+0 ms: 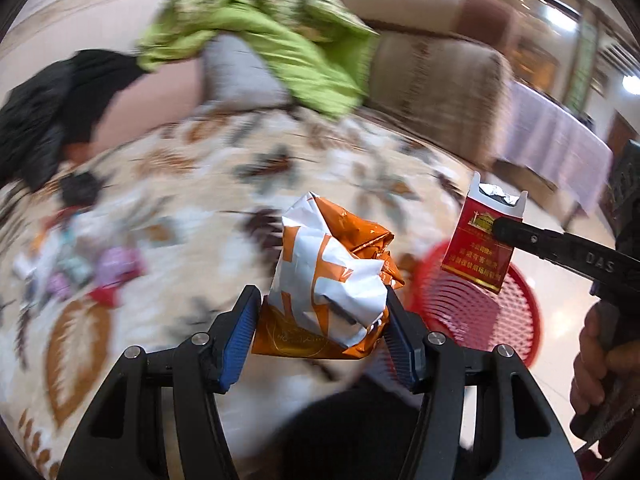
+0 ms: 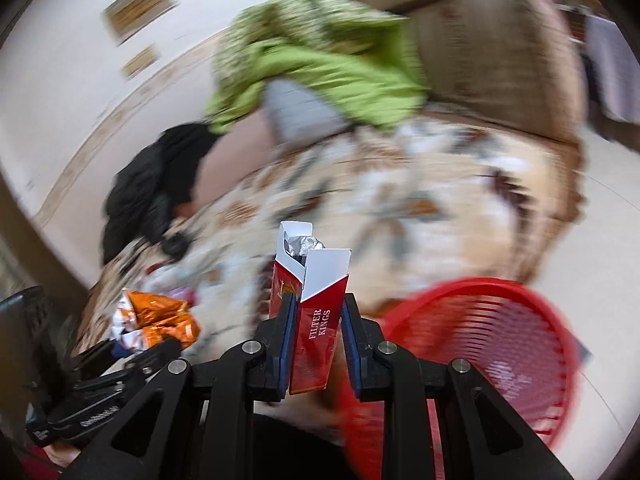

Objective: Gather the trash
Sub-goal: 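Carry both held items to the red basket and open both grippers, then grasp the purple-red wrapper with right gripper while left reaches white medicine box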

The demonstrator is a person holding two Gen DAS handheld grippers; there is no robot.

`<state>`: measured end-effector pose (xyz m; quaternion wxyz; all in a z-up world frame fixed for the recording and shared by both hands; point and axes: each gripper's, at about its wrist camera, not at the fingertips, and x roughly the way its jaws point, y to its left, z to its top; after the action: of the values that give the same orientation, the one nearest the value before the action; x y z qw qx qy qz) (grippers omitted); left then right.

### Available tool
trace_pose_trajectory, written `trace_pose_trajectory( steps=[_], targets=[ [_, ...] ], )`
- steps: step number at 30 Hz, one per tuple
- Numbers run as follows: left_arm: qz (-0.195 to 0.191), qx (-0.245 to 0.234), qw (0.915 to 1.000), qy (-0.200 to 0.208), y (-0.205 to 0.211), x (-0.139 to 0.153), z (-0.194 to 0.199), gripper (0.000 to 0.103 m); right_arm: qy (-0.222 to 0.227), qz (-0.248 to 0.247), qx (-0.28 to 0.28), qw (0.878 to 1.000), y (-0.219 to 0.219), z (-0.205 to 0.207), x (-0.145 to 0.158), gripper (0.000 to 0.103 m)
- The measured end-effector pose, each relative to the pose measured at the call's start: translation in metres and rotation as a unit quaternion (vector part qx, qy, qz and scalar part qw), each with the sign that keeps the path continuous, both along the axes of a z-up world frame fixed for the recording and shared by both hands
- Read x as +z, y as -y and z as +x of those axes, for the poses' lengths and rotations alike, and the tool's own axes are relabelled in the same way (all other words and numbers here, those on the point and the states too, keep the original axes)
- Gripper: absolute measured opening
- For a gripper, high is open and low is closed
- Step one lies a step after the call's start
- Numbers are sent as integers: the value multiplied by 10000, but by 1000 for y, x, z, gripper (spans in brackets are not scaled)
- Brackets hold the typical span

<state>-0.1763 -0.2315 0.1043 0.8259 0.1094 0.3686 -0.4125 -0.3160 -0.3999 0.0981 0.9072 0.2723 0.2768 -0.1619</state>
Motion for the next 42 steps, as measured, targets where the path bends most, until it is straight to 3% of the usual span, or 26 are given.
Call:
trace_pose_trajectory(
  steps=[4,8,10,12,17,24,30,34,36,42],
  targets=[
    [102,-633,9978,-153,51,-6,-23,59,-165,69,-544,9984,36,-44,-10,24],
    [273,-1071,9934,-301,93,-14,-41,64,-352,136,-736,9966,47,-56,-17,28],
    [321,-1088,9929,-356,100,-18,-45,69,-358,142,-817,9959,50,-60,-17,41],
    [303,-1066,9929,-426,98,-18,-47,72,-347,7,-911,9952,51,-63,-13,47],
    [258,-801,9955,-428,81,-15,-35,72,-271,-194,-833,9960,47,-55,-3,47],
    [140,5,9992,-371,16,-8,-4,74,-137,-119,-211,9996,18,-10,2,53],
    [-19,981,9948,-259,-61,6,28,74,-125,-66,902,9958,-43,59,0,53],
    [-102,1714,9851,-112,-122,14,44,74,-168,178,1729,9846,-90,112,-3,55],
    [-132,2068,9783,-67,-153,16,52,74,-295,258,2084,9773,-115,142,-8,64],
    [-320,3157,9480,-245,-242,12,84,75,-678,426,2513,9646,-169,217,-32,66]
  ],
)
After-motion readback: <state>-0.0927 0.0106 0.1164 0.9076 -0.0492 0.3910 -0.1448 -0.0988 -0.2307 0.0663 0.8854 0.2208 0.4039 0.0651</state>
